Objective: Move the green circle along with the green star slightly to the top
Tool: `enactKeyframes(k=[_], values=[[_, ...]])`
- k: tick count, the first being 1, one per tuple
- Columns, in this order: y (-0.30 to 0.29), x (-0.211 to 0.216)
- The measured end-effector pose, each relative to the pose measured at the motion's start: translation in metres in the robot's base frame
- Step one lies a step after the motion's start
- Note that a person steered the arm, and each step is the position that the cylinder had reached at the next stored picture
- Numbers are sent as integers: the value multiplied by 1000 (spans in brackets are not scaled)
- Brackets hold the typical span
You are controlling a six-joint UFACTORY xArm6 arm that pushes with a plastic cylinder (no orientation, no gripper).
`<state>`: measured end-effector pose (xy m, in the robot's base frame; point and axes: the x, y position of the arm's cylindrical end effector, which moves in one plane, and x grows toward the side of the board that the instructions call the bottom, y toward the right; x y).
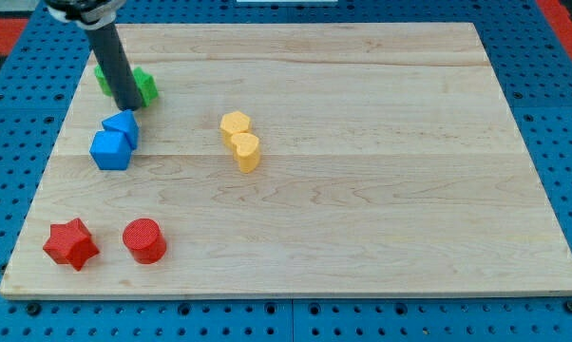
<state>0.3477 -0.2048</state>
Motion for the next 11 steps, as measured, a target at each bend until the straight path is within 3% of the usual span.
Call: enactKeyframes(k=[1,2,4,6,7,9,10,11], values=[[0,-31],[8,-37],[-37,26],[-83,-12],[-78,-46],[-35,-72],[-87,-57],[-85,-4]])
